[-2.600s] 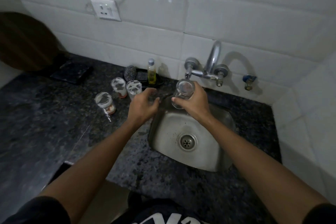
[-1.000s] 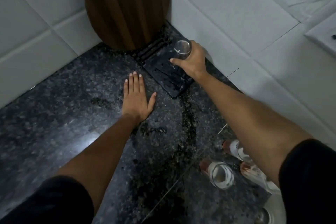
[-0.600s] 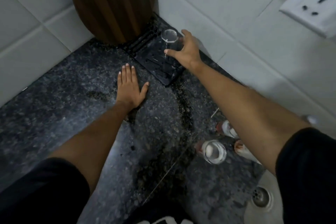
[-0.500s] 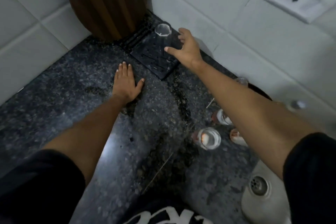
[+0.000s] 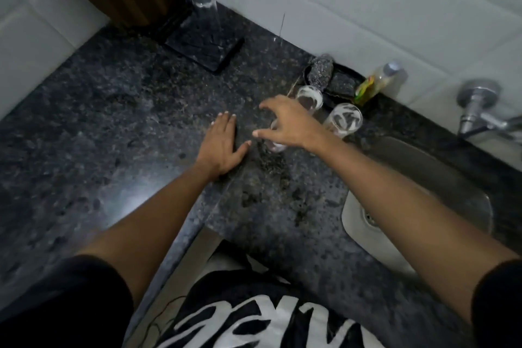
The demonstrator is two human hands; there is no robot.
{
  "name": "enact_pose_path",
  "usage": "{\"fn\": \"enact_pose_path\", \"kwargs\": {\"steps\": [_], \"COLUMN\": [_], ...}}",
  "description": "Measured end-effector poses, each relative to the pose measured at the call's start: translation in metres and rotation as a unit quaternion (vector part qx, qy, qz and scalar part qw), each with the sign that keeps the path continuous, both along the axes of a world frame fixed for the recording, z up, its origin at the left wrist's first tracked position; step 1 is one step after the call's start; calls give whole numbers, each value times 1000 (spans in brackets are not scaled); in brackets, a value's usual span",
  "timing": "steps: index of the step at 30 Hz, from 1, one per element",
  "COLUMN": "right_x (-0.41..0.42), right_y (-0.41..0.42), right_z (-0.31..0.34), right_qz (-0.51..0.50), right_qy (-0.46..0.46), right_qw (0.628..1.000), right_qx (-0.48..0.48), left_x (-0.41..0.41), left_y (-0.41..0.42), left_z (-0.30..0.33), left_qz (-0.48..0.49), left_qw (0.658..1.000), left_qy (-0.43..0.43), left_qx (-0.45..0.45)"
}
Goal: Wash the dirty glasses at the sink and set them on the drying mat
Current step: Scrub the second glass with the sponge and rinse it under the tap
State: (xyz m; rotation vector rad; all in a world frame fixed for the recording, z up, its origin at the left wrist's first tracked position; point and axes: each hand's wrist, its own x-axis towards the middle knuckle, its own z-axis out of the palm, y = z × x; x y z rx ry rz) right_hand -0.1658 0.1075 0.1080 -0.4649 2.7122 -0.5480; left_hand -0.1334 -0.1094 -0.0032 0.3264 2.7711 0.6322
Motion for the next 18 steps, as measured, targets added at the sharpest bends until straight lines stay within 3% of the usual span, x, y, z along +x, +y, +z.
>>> {"fn": "enact_pose_path", "kwargs": {"steps": [5,8,14,18], "right_x": [31,33,62,113], "right_y": [7,9,31,78], "right_z": [-13,-16,-8,3], "right_qz": [44,36,-50,-161], "right_qy": [40,66,69,51], "right_qw": [992,990,996,985], "right_qx": [110,121,34,-45], "left_x": [43,51,48,60], "left_y": [26,28,39,70], "left_z": [-15,-17,-3,2], "left_qz": [-34,-38,-15,-54], "left_qw": [998,996,999,998], "left_qy": [-19,-13,-21,4], "left_qx": [-57,-81,-24,13]}}
